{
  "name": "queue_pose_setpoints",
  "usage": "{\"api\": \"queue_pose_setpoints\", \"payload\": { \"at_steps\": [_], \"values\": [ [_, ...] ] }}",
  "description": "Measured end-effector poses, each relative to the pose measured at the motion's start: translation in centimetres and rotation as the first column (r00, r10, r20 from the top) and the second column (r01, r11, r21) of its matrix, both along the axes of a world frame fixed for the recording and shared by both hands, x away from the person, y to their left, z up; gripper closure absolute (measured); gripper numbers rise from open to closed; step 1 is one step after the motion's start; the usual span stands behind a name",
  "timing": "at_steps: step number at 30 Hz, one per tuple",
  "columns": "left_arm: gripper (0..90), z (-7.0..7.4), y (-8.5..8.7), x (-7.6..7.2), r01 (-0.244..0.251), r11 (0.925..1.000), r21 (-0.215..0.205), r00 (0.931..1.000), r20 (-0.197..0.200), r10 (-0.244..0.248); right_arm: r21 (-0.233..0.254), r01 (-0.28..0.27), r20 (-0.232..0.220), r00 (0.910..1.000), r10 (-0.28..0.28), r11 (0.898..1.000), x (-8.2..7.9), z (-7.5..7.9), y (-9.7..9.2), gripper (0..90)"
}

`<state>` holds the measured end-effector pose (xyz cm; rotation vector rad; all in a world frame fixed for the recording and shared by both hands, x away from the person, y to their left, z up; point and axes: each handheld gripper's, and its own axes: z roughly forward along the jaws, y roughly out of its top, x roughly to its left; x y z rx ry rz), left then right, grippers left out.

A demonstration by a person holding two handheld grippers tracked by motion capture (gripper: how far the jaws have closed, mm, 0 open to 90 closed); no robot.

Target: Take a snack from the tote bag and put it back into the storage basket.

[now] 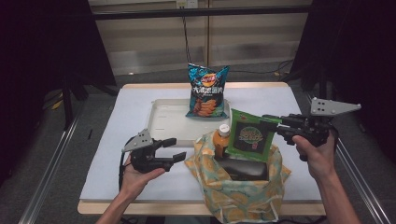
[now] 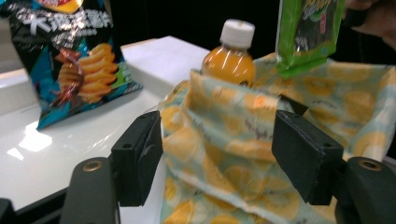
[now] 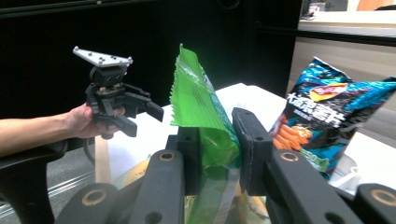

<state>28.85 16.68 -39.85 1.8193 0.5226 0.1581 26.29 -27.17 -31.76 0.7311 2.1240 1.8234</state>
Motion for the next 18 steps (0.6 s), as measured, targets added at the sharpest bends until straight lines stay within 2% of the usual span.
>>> {"api": "queue_pose_setpoints", "payload": {
  "at_steps": [2, 4, 9, 12, 17, 18],
  "values": [
    [35.2, 0.5, -0.2, 0.0, 0.009, 0.9999, -0.006, 1.0, 0.001, -0.009, -0.005, -0.01, -0.003, 1.0, 0.01, 1.0, 0.0, 0.1, 0.5, 74.0],
    [36.0, 1.2, -0.3, 0.0, 0.015, 0.9999, 0.002, 0.9997, 0.02, -0.015, -0.01, -0.018, -0.003, 0.9998, 0.018, 1.0, -0.2, 0.1, 1.0, 74.0],
    [38.5, 2.9, -1.0, 0.4, 0.014, 0.9988, -0.047, 0.9988, 0.048, -0.011, -0.009, -0.041, -0.008, 0.9991, 0.041, 0.999, 0.0, 0.3, 1.8, 74.1],
    [39.9, 3.6, -1.7, 0.9, 0.036, 0.996, -0.082, 0.9983, 0.049, -0.032, -0.002, -0.051, -0.005, 0.9987, 0.051, 0.999, 0.2, 0.3, 2.5, 74.2],
    [43.7, 4.3, -3.3, 1.4, 0.081, 0.9924, -0.092, 0.9953, 0.06, -0.075, -0.007, -0.077, -0.022, 0.9968, 0.077, 0.997, 0.8, -0.1, 3.7, 74.3],
    [43.9, 4.6, -3.6, 1.4, 0.075, 0.9941, -0.079, 0.9953, 0.067, -0.07, -0.002, -0.083, -0.024, 0.9963, 0.083, 0.997, 0.9, -0.2, 3.8, 74.3]
  ]
}}
